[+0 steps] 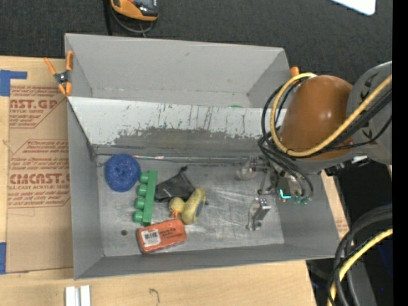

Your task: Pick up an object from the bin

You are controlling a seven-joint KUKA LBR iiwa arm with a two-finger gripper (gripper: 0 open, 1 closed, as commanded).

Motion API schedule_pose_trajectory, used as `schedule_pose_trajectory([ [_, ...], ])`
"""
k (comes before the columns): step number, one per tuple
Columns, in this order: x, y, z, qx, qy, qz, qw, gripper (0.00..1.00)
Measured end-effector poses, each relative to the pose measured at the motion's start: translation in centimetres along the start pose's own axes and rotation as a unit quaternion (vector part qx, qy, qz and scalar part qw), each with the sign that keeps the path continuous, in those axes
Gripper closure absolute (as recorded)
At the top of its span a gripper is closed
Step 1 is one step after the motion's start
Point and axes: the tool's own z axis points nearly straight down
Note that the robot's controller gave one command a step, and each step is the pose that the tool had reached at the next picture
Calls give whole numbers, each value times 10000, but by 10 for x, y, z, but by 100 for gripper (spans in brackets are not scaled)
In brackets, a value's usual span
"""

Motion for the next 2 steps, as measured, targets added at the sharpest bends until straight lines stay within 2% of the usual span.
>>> schedule_pose_trajectory([
  [1, -2, 0, -4, 2, -39, -2, 10000, 0],
  [2, -6, 9, 34, -1, -79, 275, 9996, 0],
])
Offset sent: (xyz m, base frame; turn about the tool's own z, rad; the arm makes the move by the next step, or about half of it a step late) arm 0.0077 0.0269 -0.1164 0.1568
